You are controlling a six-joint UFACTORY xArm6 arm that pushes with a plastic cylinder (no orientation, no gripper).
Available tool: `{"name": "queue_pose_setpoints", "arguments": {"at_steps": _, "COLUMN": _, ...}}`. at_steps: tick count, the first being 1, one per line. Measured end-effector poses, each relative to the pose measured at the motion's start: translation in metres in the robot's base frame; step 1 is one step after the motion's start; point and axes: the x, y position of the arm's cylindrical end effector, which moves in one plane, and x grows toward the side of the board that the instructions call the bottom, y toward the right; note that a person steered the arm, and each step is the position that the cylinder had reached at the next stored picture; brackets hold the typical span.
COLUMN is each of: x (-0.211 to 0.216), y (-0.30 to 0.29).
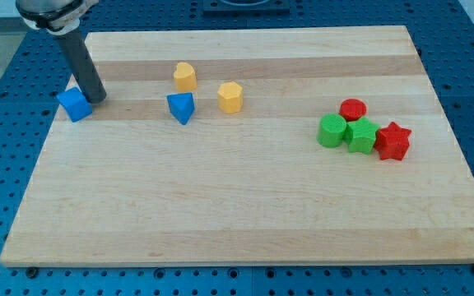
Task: Slide the yellow heart diagonally top left to the blue triangle
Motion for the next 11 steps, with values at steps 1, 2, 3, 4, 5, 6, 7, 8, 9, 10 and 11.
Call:
{"name": "queue_pose_setpoints", "arguments": {"at_steps": 1, "x": -0.044, "y": 0.041}}
{"name": "queue_pose_setpoints", "arguments": {"at_steps": 2, "x": -0.101, "y": 0.079}}
{"name": "queue_pose_setpoints", "arguments": {"at_steps": 3, "x": -0.104, "y": 0.159}}
{"name": "queue_pose_setpoints", "arguments": {"at_steps": 4, "x": -0.063, "y": 0.186}}
{"name": "queue_pose_setpoints", "arguments": {"at_steps": 5, "x": -0.051, "y": 0.183}}
{"name": "queue_pose_setpoints", "arguments": {"at_steps": 6, "x": -0.04, "y": 0.164}}
{"name": "queue_pose_setpoints", "arguments": {"at_steps": 7, "x": -0.036, "y": 0.147}}
{"name": "queue_pose_setpoints", "arguments": {"at_steps": 8, "x": -0.039, "y": 0.124}}
{"name": "queue_pose_setpoints", "arguments": {"at_steps": 9, "x": -0.039, "y": 0.096}}
{"name": "queue_pose_setpoints", "arguments": {"at_steps": 10, "x": -0.042, "y": 0.068}}
{"name": "queue_pose_setpoints", "arguments": {"at_steps": 11, "x": -0.051, "y": 0.045}}
